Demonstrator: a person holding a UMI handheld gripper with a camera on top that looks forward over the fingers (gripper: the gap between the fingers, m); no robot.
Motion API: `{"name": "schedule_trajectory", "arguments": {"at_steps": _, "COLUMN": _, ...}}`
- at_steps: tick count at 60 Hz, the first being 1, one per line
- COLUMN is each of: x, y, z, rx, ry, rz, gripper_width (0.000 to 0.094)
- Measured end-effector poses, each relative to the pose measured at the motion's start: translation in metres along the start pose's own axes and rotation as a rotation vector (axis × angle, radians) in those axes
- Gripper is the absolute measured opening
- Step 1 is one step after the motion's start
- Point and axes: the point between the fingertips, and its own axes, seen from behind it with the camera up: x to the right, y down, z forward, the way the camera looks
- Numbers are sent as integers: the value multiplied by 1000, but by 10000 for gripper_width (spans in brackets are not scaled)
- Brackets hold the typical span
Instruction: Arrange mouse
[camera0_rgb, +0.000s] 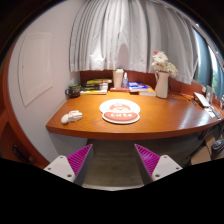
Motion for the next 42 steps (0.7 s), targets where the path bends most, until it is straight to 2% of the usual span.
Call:
{"name": "schedule_trajectory", "arguments": {"at_steps": 5, "x": -86, "y": 12, "z": 51, "rx": -10, "ry": -43, "rz": -8, "gripper_width": 831}}
{"name": "schedule_trajectory", "arguments": {"at_steps": 17, "x": -179, "y": -3, "z": 114, "rx": -46, "ry": -110, "rz": -5, "gripper_width": 829}}
{"name": "schedule_trajectory", "arguments": {"at_steps": 42, "x": -262, "y": -44, "z": 238, "rx": -66, "ry": -120, "rz": 28, "gripper_width": 836}}
